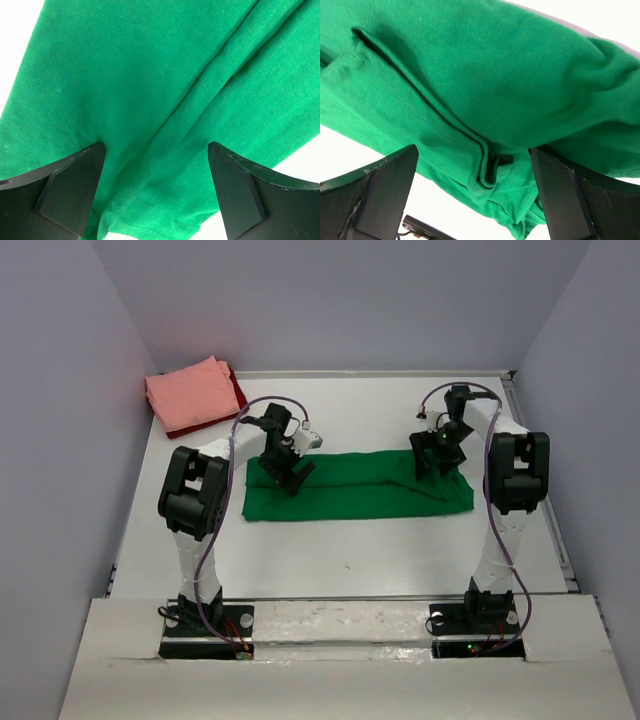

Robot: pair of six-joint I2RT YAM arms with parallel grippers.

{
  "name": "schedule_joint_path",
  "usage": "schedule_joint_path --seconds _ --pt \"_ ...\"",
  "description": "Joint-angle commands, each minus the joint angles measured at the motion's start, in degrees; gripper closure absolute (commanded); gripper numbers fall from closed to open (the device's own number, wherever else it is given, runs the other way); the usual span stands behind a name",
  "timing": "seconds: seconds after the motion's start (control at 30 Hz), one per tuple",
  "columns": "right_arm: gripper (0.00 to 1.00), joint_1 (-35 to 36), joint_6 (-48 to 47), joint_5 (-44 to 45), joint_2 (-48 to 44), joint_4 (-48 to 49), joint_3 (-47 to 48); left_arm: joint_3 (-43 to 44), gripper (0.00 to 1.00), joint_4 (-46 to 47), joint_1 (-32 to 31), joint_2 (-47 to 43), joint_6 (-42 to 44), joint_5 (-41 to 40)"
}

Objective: Fold and stack the t-shirts
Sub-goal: Rotate the tshirt 90 degrees

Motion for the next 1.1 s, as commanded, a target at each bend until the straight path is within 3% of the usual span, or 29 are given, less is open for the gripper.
schedule_joint_path --seconds 0.0,0.23,0.67,0.87,1.07 --pt "0.00 0.12 0.69 -1.09 4.01 3.99 4.48 -4.45 0.01 -4.35 0.82 2.17 -0.86 -2.35" --pt "0.00 0.12 3.32 -3.11 6.30 8.74 8.44 -4.97 0.01 -4.08 1.44 1.55 -1.65 -3.06" --pt "0.00 0.12 3.85 -6.09 22.38 0.92 34.72 -5.50 0.01 -10.41 1.52 1.29 -3.67 -0.78" --pt "0.00 0.65 5.26 -9.69 27.92 -0.31 43.41 -5.42 0.01 -14.10 -1.72 0.94 -3.32 1.06" --pt "0.00 1.70 7.02 -15.14 30.04 1.62 45.98 -3.13 0.01 -17.61 -6.47 2.69 -2.27 3.62"
